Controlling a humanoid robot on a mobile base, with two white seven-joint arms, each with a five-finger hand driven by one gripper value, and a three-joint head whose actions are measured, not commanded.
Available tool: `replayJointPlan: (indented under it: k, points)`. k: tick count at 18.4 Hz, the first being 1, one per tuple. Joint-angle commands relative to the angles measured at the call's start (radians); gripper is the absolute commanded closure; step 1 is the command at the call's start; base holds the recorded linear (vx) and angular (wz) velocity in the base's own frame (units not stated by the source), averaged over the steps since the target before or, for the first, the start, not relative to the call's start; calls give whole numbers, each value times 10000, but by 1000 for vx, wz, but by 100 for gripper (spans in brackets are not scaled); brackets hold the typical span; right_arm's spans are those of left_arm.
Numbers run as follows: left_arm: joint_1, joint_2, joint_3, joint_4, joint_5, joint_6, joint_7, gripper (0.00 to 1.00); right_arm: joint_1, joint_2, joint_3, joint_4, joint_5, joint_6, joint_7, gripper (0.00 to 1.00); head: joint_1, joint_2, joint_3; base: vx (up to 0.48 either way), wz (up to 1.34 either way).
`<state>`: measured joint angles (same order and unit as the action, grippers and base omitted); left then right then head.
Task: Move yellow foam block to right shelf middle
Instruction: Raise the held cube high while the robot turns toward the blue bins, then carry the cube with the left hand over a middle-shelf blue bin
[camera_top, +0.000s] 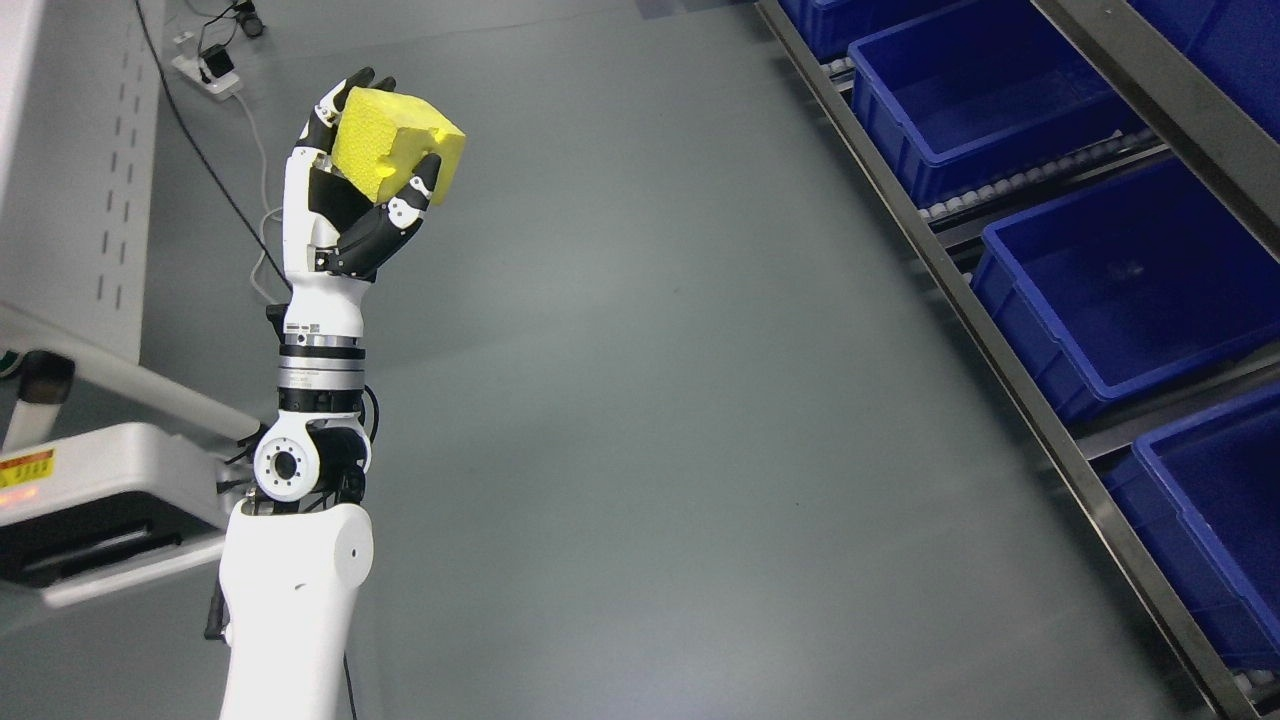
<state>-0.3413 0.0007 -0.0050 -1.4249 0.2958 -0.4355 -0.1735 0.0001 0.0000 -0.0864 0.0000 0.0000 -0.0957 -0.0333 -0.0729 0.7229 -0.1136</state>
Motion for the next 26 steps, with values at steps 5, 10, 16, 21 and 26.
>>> replayJointPlan:
  k: [5, 10, 16, 21, 26]
  points:
    - [176, 167, -303, -645, -28, -2, 2, 47, 15, -175, 4, -174, 31, 6, -5, 0, 0, 0, 0, 347, -482]
    - [222, 167, -349, -692, -28, -2, 2, 47, 15, -175, 5, -174, 31, 6, -5, 0, 0, 0, 0, 469, -601]
    - [406, 167, -456, -860, -28, -17, -29, 46, 15, -175, -11, -174, 46, 6, -5, 0, 0, 0, 0, 487, -404]
    - [621, 167, -854, -1962, -13, -124, -90, 46, 15, -175, -11, -174, 31, 6, -5, 0, 0, 0, 0, 494, -213]
    - [133, 167, -1530, -2962, -28, -95, -213, 48, 15, -175, 5, -174, 31, 6, -5, 0, 0, 0, 0, 387, -199]
